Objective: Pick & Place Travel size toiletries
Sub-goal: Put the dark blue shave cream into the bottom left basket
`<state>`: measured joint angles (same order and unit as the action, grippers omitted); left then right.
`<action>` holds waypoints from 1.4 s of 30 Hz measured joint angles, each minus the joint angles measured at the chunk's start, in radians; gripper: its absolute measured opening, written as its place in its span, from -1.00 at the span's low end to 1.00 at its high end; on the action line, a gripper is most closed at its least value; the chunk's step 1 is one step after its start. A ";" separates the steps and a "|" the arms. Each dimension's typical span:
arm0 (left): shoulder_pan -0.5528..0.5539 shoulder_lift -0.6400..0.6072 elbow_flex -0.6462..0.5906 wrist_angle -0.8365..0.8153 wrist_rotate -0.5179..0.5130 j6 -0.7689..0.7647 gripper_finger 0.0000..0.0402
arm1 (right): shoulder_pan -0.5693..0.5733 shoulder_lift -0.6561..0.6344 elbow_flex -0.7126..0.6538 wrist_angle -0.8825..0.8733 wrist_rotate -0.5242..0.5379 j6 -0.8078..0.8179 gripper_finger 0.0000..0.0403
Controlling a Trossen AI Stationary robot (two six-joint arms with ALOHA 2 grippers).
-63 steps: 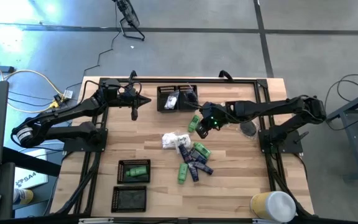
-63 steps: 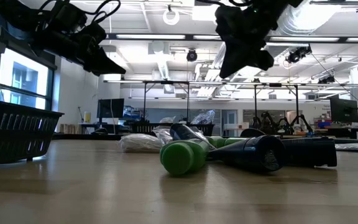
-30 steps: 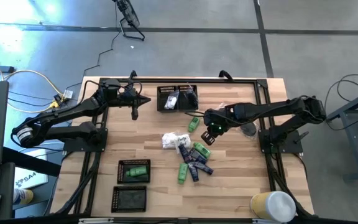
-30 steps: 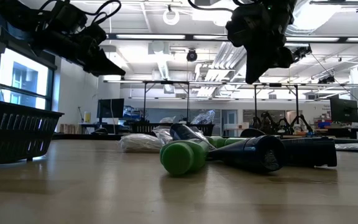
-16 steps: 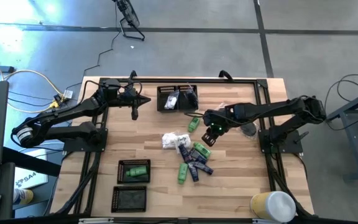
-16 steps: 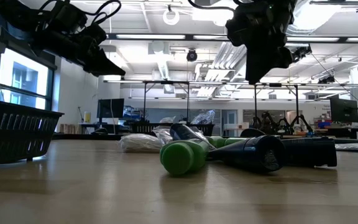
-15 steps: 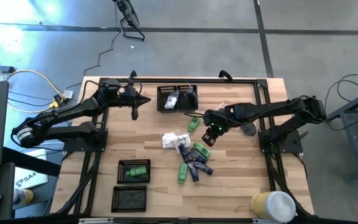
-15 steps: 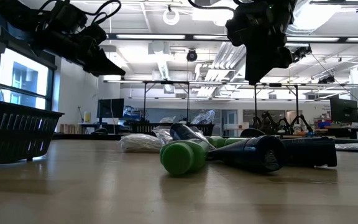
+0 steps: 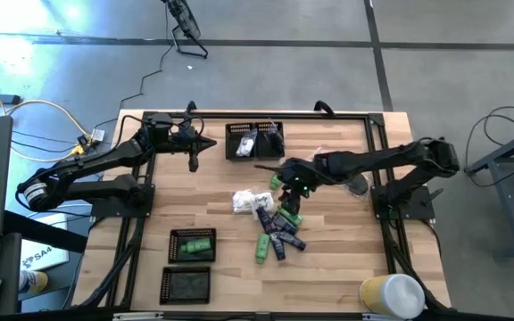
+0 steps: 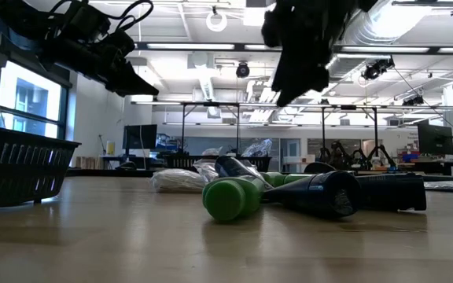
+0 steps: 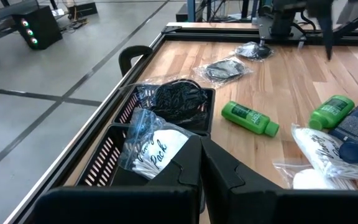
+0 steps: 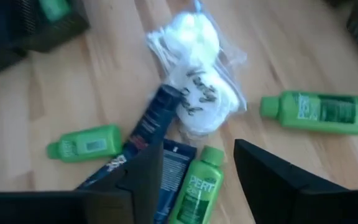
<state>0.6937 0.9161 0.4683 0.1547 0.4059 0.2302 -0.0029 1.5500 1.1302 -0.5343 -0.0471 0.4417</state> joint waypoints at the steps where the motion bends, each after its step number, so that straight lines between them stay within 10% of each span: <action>1: 0.000 0.000 0.000 0.000 0.000 0.000 -1.00 | -0.009 0.019 0.000 -0.002 -0.007 0.004 -0.07; 42: 0.000 0.000 0.000 -0.001 0.000 0.000 -1.00 | -0.082 0.079 0.000 -0.115 -0.142 0.103 -0.16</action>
<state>0.6934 0.9161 0.4683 0.1539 0.4061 0.2298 -0.0849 1.6295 1.1301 -0.6489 -0.1892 0.5444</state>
